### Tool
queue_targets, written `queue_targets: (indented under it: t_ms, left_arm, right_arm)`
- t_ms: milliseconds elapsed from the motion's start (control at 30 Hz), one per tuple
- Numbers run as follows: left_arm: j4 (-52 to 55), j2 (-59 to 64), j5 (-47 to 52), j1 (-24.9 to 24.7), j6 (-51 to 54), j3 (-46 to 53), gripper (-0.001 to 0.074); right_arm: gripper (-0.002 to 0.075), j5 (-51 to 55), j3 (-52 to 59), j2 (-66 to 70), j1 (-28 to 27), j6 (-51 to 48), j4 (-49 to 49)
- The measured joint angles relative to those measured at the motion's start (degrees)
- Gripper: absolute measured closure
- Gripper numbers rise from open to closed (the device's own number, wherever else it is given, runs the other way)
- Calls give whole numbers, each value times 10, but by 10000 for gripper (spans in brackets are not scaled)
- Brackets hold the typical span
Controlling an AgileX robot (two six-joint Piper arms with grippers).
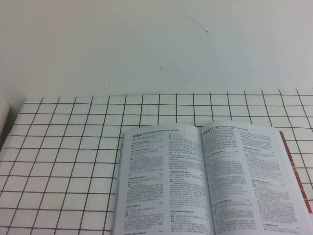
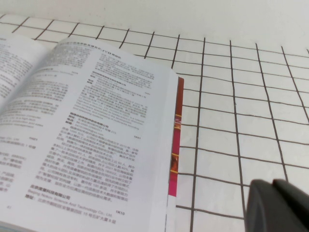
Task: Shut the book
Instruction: 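Close the open booklet and leave it lying on the table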
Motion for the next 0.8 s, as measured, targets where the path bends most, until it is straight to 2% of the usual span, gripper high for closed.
queue_targets:
  t_ms: [567, 800]
  left_arm:
    - [4, 0, 0, 0, 0, 0, 738]
    - [6, 0, -59, 0, 0, 4, 738]
  right_arm:
    - [729, -5, 0, 0, 0, 0, 0]
    - [729, -83, 6, 0, 0, 0, 0]
